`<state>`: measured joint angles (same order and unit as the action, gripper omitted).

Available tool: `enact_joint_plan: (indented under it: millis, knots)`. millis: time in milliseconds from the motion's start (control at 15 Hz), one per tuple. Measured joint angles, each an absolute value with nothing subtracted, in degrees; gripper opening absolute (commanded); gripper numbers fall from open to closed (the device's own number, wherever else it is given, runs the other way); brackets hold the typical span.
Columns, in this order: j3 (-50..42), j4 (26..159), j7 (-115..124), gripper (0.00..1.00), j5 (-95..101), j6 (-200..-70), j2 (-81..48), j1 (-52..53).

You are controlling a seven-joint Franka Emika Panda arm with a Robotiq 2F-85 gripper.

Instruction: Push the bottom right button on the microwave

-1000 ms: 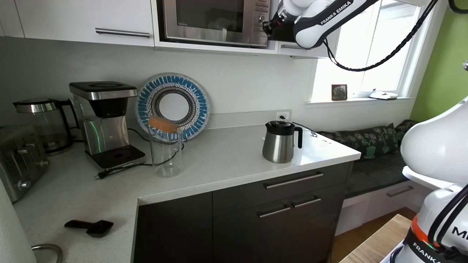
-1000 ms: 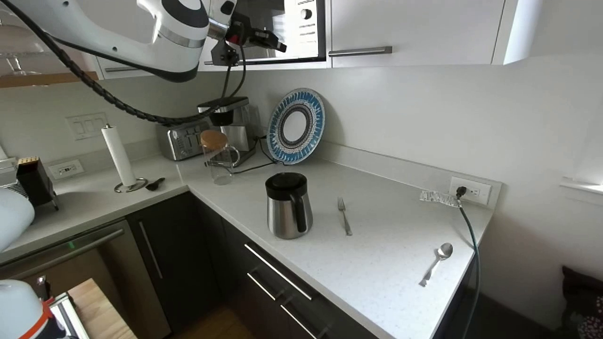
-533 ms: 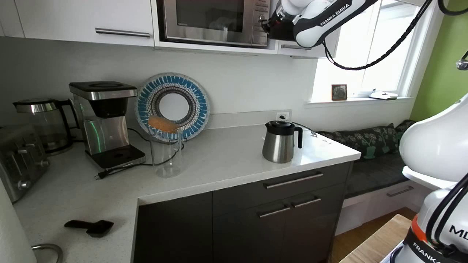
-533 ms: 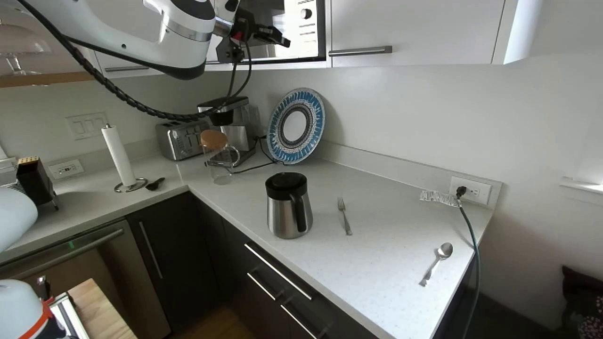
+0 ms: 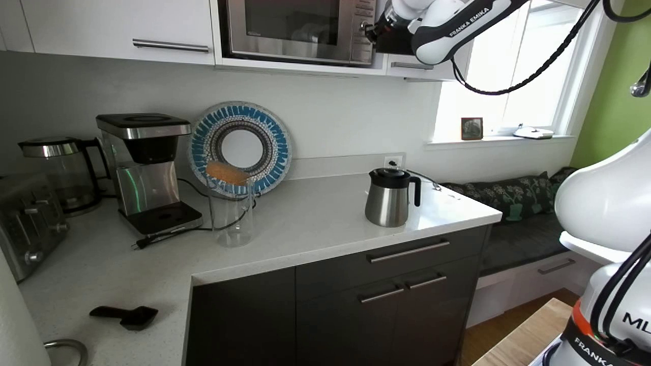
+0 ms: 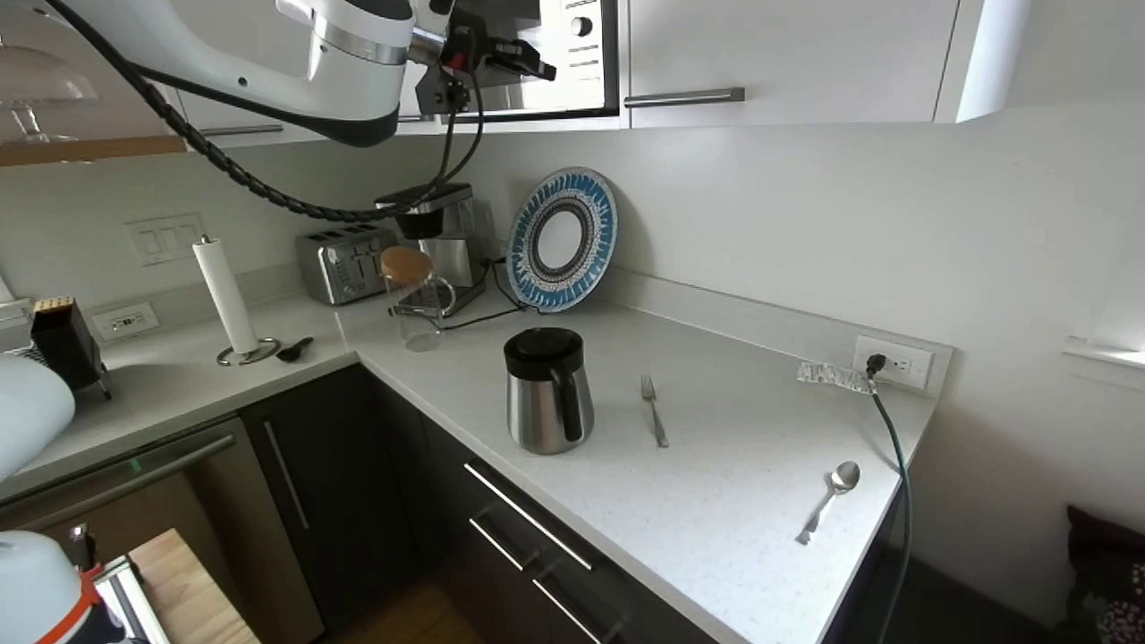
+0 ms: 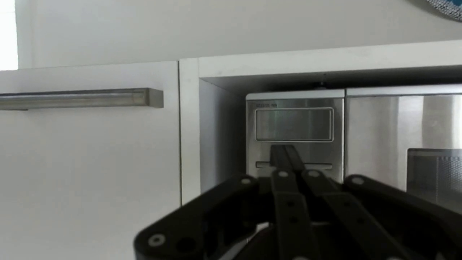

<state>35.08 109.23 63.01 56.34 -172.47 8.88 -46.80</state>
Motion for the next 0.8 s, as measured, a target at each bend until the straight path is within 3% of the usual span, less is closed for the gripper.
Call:
enact_joint_plan:
  millis: [800]
  knots:
    - [38.61, 104.59, 75.14, 0.0, 73.37, -168.24, 3.68, -47.96]
